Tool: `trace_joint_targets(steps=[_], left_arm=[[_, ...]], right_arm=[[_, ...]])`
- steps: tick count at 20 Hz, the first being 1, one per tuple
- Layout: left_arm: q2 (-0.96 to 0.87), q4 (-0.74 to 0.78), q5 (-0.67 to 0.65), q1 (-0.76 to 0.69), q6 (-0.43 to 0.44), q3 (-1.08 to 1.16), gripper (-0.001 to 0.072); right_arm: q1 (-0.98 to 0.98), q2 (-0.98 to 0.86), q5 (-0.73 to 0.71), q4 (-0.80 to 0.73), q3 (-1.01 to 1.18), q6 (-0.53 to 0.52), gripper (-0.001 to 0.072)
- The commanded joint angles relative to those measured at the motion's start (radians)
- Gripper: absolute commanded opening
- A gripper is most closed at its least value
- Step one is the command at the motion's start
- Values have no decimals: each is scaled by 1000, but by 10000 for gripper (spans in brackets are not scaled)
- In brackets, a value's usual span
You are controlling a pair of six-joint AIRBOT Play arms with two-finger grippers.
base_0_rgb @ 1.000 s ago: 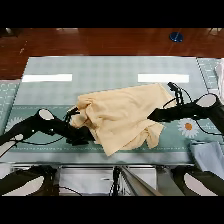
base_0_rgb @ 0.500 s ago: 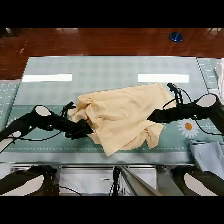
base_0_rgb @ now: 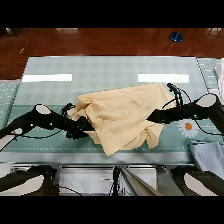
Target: Fold the shirts.
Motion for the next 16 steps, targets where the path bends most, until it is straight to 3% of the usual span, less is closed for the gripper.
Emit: trace_joint_targets(steps=[1,2,3,8,9,13,16], left_arm=[[-40,44,301,0,-32,26,592],[-50,44,292,-1,-33,45,592],[-62,44,278,0,-33,62,532],[-104,60,249,19,-45,82,71],[-103,58,244,32,-25,82,24],[-68,55,124,62,116,127,22],[34,51,95,61,137,172,22]], right_arm=[[1,1,5,41,0,-1,472],[1,1,5,51,0,-2,472],[1,1,5,59,0,-2,472],[1,20,13,102,1,-2,470],[1,39,10,100,1,-2,470],[-23,140,-9,88,1,6,469],[-167,172,-14,87,1,45,475]])
